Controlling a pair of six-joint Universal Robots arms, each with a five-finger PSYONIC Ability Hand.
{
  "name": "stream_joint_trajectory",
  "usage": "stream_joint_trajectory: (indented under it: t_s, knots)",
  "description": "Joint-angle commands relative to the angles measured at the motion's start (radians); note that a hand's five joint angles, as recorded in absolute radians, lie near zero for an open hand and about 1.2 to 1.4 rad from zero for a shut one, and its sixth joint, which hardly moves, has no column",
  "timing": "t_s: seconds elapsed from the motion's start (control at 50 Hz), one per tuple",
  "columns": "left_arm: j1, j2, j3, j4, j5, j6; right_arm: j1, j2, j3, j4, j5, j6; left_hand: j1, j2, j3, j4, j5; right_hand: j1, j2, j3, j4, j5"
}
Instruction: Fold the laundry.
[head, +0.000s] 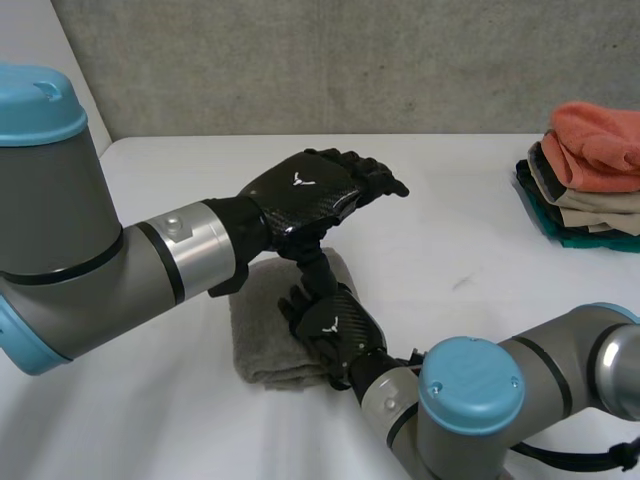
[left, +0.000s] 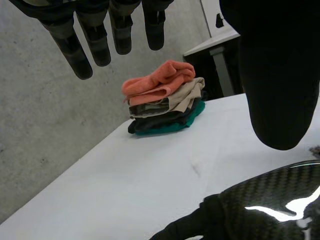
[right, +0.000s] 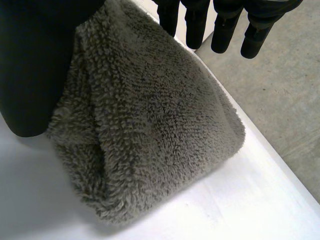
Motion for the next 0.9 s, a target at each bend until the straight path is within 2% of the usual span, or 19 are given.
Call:
stream_joint_trajectory:
  t_s: [0.02, 0.32, 0.4, 0.5, 0.54, 0.62, 0.64, 0.68, 0.8, 0.82, 0.9]
  knots:
    - [-0.003, -0.006, -0.004, 0.006, -0.011, 0.003, -0.004, 0.047, -0.038, -0.013, 0.002, -0.006, -0.008, -0.013, -0.018, -0.008, -0.012, -0.014, 0.004, 0.003, 0.007, -0.006]
    - [0.000, -0.003, -0.001, 0.011, -0.011, 0.002, -0.002, 0.055, -0.104, -0.033, -0.007, 0.002, -0.002, -0.008, -0.012, -0.002, -0.006, 0.104, 0.121, 0.120, 0.124, 0.111]
    - [0.002, -0.005, -0.001, 0.011, -0.013, 0.000, -0.004, 0.061, -0.124, -0.033, -0.013, 0.010, 0.001, -0.005, -0.009, 0.000, -0.004, 0.297, 0.314, 0.314, 0.317, 0.305]
    - [0.008, -0.005, -0.006, 0.011, -0.013, -0.004, -0.004, 0.117, -0.176, -0.020, -0.056, 0.011, 0.001, -0.005, -0.009, 0.000, -0.004, 0.664, 0.681, 0.680, 0.684, 0.671]
    - [0.008, -0.003, -0.009, 0.011, -0.013, -0.004, -0.004, 0.130, -0.187, -0.018, -0.073, 0.013, 0.001, -0.005, -0.009, 0.000, -0.004, 0.717, 0.735, 0.734, 0.738, 0.725]
    - [0.009, -0.002, -0.013, 0.009, -0.013, -0.003, -0.004, 0.144, -0.204, -0.015, -0.085, 0.011, 0.001, -0.005, -0.009, 0.000, -0.004, 0.665, 0.682, 0.682, 0.685, 0.673]
    - [0.009, -0.002, -0.015, 0.009, -0.013, -0.003, -0.004, 0.136, -0.205, -0.015, -0.082, 0.013, 0.004, -0.002, -0.006, 0.003, -0.001, 0.531, 0.548, 0.547, 0.551, 0.539]
    - [0.011, 0.000, -0.015, 0.009, -0.013, -0.003, -0.002, 0.128, -0.204, -0.010, -0.082, 0.016, 0.004, -0.002, -0.006, 0.003, -0.001, 0.456, 0.474, 0.473, 0.477, 0.464]
    - [0.020, 0.004, -0.016, 0.009, -0.017, -0.001, -0.007, 0.082, -0.202, 0.020, -0.085, 0.042, 0.004, -0.002, -0.006, 0.003, -0.001, 0.491, 0.509, 0.508, 0.512, 0.499]
    - [0.022, 0.004, -0.016, 0.011, -0.017, -0.003, -0.007, 0.082, -0.202, 0.022, -0.088, 0.045, 0.007, 0.001, -0.003, 0.006, 0.002, 0.526, 0.544, 0.543, 0.547, 0.534]
    - [0.020, 0.004, -0.018, 0.011, -0.019, -0.006, -0.008, 0.099, -0.211, 0.020, -0.094, 0.046, 0.004, -0.002, -0.006, 0.003, -0.001, 1.167, 1.185, 1.184, 1.188, 1.175]
